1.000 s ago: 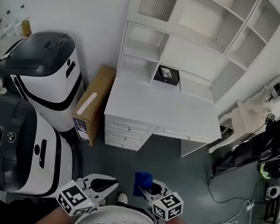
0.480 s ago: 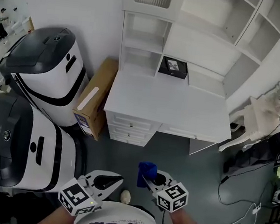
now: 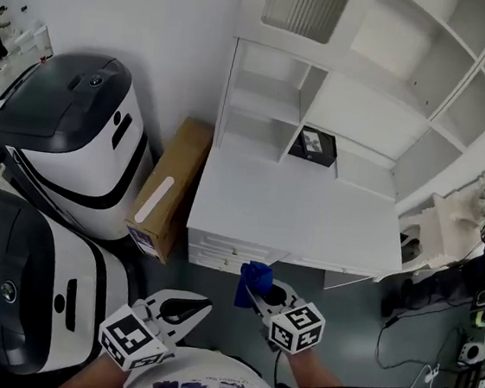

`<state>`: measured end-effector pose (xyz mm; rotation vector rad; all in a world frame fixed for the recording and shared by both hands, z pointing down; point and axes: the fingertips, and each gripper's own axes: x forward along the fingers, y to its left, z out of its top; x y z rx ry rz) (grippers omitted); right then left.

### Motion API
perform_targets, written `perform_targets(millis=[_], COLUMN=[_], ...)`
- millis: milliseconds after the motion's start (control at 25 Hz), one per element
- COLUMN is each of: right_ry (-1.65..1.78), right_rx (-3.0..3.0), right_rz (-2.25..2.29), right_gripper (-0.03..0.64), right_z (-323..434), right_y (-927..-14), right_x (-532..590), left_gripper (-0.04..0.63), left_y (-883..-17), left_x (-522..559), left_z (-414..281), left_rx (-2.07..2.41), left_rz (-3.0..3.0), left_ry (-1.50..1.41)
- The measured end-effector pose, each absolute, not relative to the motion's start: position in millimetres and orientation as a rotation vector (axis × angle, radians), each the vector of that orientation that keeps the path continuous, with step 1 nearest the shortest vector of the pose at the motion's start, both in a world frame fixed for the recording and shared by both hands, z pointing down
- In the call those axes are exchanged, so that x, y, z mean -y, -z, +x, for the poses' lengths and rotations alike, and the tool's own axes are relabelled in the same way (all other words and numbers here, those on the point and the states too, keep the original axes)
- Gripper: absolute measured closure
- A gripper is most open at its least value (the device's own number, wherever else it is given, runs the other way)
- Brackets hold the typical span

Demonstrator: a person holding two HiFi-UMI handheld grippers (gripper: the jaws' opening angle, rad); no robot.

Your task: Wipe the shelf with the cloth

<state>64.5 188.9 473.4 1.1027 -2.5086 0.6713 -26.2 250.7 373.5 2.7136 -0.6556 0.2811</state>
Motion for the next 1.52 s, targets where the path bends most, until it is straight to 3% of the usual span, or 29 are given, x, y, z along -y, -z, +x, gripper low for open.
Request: perform_targets(millis=[640, 1080, 1520], right_ry=[-0.616, -0.610, -0.674], right_rx=[2.565, 2.628, 2.611], right_rz=[1.210, 1.146, 1.114], right_gripper=[0.517, 0.517, 0.517], right_z=[-43.8, -70.8, -74.6], right_y=[-464.7, -477.3, -517.1], right_x=[71.8, 246.1, 323.3], left_gripper=[0.583, 0.583, 0.583], left_y=[-364.3, -353.4, -364.2], left_x=[-111.2, -41.9, -13.4], left_z=[-141.8, -160.3, -158.9], left_rx=[0.787, 1.094, 1.236], left_rz=[2.742, 2.615, 2.476], left_ry=[-0.213, -0.213, -0.260])
